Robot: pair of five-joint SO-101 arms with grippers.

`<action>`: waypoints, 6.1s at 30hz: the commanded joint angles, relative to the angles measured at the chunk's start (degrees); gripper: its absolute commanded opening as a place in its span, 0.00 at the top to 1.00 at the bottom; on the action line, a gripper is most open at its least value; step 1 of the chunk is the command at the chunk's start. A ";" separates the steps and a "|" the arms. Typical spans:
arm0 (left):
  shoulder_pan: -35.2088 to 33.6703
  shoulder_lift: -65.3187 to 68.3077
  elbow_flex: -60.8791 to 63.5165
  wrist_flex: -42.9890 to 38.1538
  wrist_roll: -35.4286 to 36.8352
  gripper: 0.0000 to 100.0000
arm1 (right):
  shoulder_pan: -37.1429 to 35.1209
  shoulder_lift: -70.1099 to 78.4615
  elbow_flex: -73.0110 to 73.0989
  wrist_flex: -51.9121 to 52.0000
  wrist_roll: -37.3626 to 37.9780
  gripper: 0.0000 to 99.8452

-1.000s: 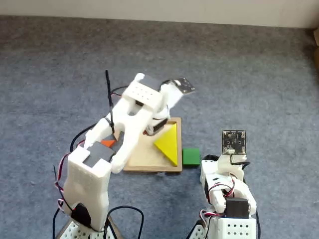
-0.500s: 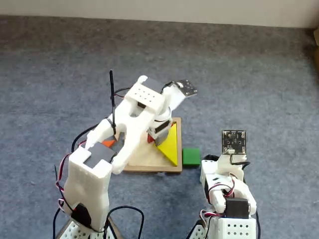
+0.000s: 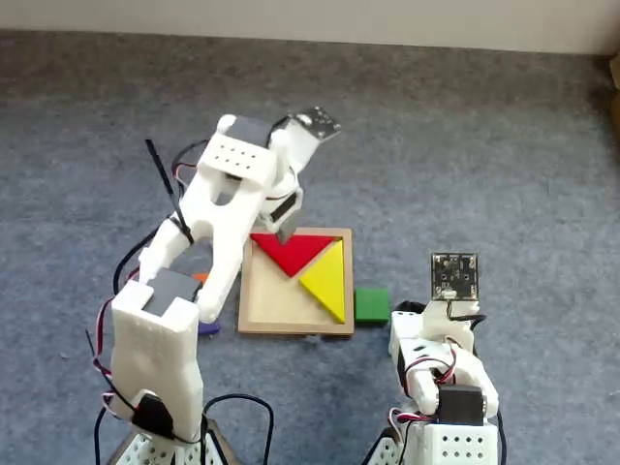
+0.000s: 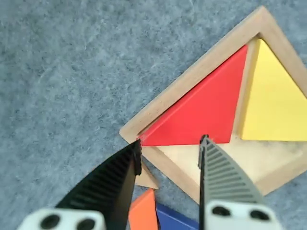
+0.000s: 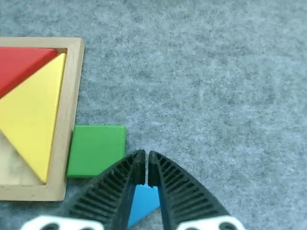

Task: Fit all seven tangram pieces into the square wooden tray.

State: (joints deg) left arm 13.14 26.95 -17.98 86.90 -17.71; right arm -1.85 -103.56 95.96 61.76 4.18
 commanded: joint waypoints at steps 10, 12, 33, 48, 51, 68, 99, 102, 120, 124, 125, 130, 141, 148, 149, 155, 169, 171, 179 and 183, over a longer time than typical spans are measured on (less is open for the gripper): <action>-4.44 -3.38 -7.69 3.60 0.09 0.80 | 0.75 -0.31 5.23 -0.66 0.62 0.97; -6.29 -3.38 -7.69 3.34 0.09 0.79 | 0.75 -0.31 5.23 -0.66 0.62 0.97; -1.54 9.54 -8.31 2.02 -1.41 0.80 | 0.75 -0.31 5.23 -0.66 0.62 0.97; -9.45 -10.59 -3.38 13.10 -1.93 0.80 | 0.75 -0.31 5.23 -0.66 0.62 0.97; -12.35 -15.16 2.95 13.10 -4.31 0.80 | 0.75 -0.31 5.23 -0.66 0.62 0.97; -21.76 -23.60 38.99 -10.02 -11.60 0.72 | 0.75 -0.31 5.23 -0.66 0.62 0.97; -20.09 -24.13 46.81 -23.38 -4.31 0.91 | 0.84 -0.31 5.23 -0.66 0.62 0.97; -19.12 -24.13 43.74 -19.34 -4.31 0.91 | 0.84 -0.31 5.23 -0.66 0.62 0.97; 8.40 -23.96 37.23 -11.78 -11.43 0.91 | 0.84 -0.31 5.23 -0.66 0.62 0.97; 12.26 -23.60 36.79 -11.87 -15.91 0.91 | 0.84 -0.31 5.23 -0.66 0.62 0.97; 12.88 -23.60 36.79 -12.48 -17.23 0.91 | 0.84 -0.31 5.23 -0.66 0.62 0.97; 15.96 -23.52 37.41 -15.74 -20.57 0.91 | 0.84 -0.31 5.23 -0.66 0.62 0.97; 19.12 -23.52 37.41 -16.97 -20.40 0.76 | 0.84 -0.31 5.23 -0.66 0.62 0.97; 18.15 -24.31 36.70 -16.62 -20.40 0.75 | 0.84 -0.31 5.23 -0.66 0.62 0.97; 17.36 -24.84 36.70 -16.62 -20.40 0.75 | 0.84 -0.31 5.23 -0.66 0.62 0.97; 9.01 -31.25 37.49 -16.62 -20.40 0.75 | 0.84 -0.31 5.23 -0.66 0.62 0.97; 7.87 -25.19 47.96 -28.22 -16.26 0.75 | 0.84 -0.31 5.23 -0.66 0.62 0.97; 9.98 -23.52 47.87 -29.36 -15.38 0.75 | 0.84 -0.31 5.23 -0.66 0.62 0.97; 16.84 -24.66 47.87 -29.27 -15.21 0.75 | 0.84 -0.31 5.23 -0.66 0.62 0.97; 18.86 -29.05 47.96 -26.99 -13.10 0.75 | 0.84 -0.31 5.23 -0.66 0.62 0.97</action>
State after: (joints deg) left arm 28.53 2.15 30.11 58.51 -33.63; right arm -1.85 -103.56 95.96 61.76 4.18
